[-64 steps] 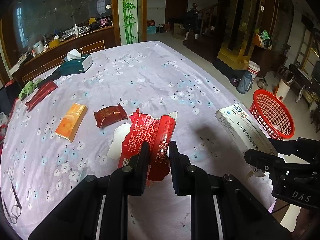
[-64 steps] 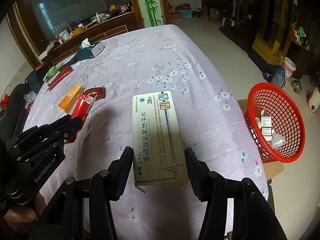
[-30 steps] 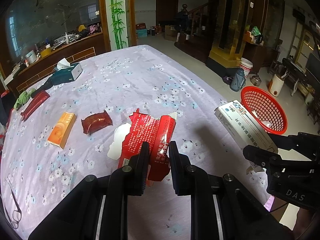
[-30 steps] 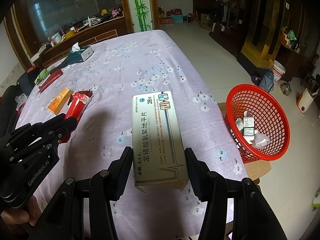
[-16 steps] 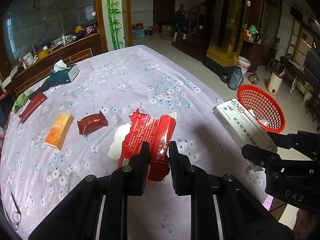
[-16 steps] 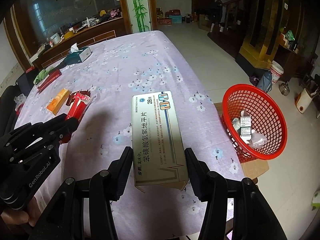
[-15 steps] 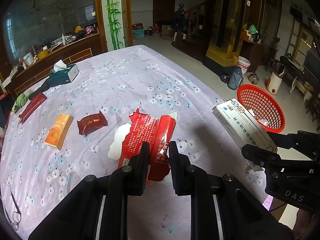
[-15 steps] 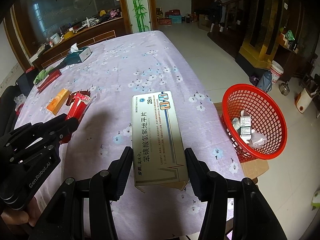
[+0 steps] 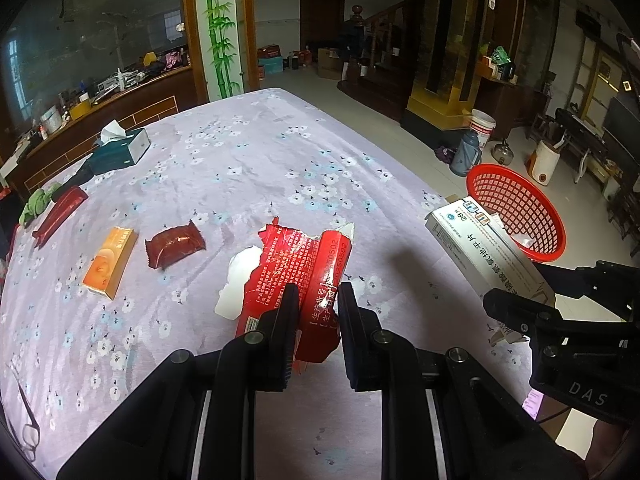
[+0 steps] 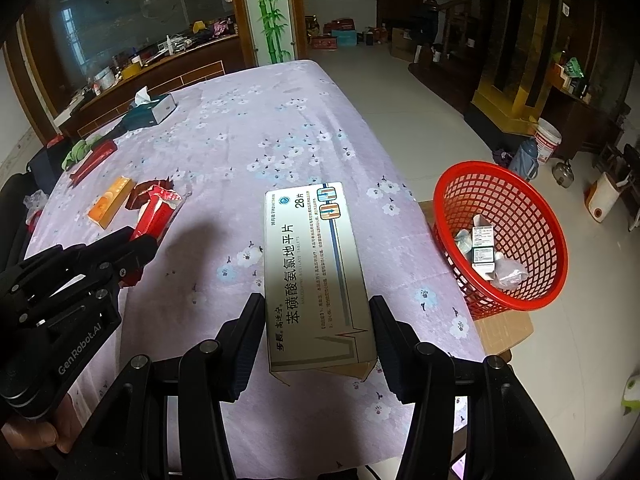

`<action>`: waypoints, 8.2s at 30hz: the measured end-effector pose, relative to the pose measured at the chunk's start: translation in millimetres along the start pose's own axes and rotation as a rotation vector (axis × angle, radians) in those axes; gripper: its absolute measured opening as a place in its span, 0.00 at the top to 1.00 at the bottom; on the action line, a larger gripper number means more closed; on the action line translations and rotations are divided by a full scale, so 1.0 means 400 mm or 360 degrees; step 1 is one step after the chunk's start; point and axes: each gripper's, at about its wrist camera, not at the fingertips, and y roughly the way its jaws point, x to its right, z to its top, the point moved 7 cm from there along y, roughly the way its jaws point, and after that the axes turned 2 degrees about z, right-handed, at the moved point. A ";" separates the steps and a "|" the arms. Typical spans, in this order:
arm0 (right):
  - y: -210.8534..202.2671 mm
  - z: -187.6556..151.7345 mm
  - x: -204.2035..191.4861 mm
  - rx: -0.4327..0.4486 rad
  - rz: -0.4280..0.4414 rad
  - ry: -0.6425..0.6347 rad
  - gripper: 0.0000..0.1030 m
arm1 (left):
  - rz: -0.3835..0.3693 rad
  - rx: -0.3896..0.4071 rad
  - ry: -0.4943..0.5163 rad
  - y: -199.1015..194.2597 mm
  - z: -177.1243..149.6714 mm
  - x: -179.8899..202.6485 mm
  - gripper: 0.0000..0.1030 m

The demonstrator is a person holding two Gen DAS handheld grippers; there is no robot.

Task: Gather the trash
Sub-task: 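Carry the red wrapper and long white medicine box toward the red basket, then open the right gripper over the basket while the left releases the red wrapper, then move both open grippers back over the remaining table items, then grasp the orange box with the left gripper while the right grasps the brown snack packet, then carry the orange box and brown snack packet over to the red basket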

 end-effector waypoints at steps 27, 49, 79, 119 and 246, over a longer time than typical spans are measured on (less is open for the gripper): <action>-0.018 -0.014 0.100 0.0009 -0.0049 0.0124 0.45 | -0.0106 -0.0016 0.0089 0.022 0.022 0.105 0.82; -0.077 0.079 0.626 0.0104 -0.0046 0.0685 0.45 | -0.0659 -0.0083 0.0275 0.151 0.252 0.581 0.82; 0.042 0.133 0.317 -0.0052 0.0232 0.0372 0.44 | -0.0388 -0.0088 -0.0072 0.115 0.158 0.240 0.54; 0.112 0.122 -0.286 -0.0249 0.0305 0.0111 0.41 | 0.0109 -0.0405 -0.0395 0.329 0.000 -0.688 0.49; -0.115 0.021 0.232 0.0234 -0.0261 0.0224 0.65 | -0.0174 0.0116 0.0203 -0.031 0.107 0.210 0.50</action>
